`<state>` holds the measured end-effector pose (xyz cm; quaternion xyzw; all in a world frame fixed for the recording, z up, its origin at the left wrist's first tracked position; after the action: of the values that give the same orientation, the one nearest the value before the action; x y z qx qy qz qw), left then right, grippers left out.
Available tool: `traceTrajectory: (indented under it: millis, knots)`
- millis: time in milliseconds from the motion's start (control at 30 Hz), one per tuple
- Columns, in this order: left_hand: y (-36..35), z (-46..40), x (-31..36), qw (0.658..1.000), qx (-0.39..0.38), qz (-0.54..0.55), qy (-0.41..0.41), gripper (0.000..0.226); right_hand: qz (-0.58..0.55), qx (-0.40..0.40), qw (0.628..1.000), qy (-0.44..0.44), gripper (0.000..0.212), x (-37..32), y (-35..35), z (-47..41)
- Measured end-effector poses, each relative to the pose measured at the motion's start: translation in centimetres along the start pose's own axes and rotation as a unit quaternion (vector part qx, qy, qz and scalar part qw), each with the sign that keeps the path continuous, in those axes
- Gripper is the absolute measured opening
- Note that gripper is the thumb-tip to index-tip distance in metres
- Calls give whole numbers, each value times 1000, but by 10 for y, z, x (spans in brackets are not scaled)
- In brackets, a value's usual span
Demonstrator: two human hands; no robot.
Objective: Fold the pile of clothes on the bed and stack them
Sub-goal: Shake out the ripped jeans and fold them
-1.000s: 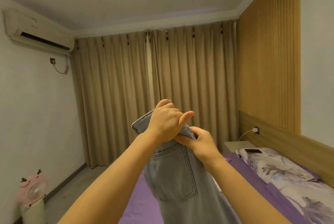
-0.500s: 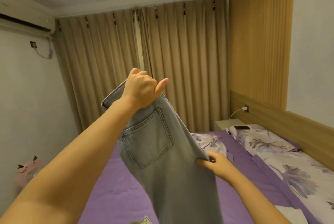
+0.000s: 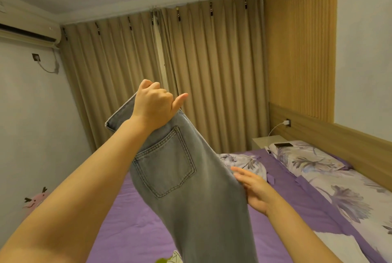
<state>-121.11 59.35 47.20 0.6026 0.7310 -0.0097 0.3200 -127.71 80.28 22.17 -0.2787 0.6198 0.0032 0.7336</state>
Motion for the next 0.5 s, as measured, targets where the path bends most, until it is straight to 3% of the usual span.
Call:
traceTrajectory:
  millis: [67,133,233,400,500]
  knots:
    - [5,5,-7,999,25,-16,-14,75,-3,35,999,20,31,-17,6,2]
    - [9,10,-12,999,35,-11,-33,76,62,47,995,56,39,-43,10,8]
    - [7,15,-18,998,-43,37,-34,88,246,95,954,143,50,-82,16,17]
    - [-6,27,-14,979,-191,54,-42,84,459,157,847,215,21,-130,33,37]
    - [-7,31,-3,975,-200,98,-4,81,487,152,832,220,14,-139,47,52]
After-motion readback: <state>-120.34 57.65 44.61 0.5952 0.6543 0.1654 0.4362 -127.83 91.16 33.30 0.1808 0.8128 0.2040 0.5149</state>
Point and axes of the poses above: each hand's wrist, its own z-axis away from the middle knuckle, its own y-axis out of the back of the hand, x = y × z, the point moved 4 cm from there along -z, towards the middle knuckle, and after that the axes turned 4 degrees about z, right-handed, at the moved point
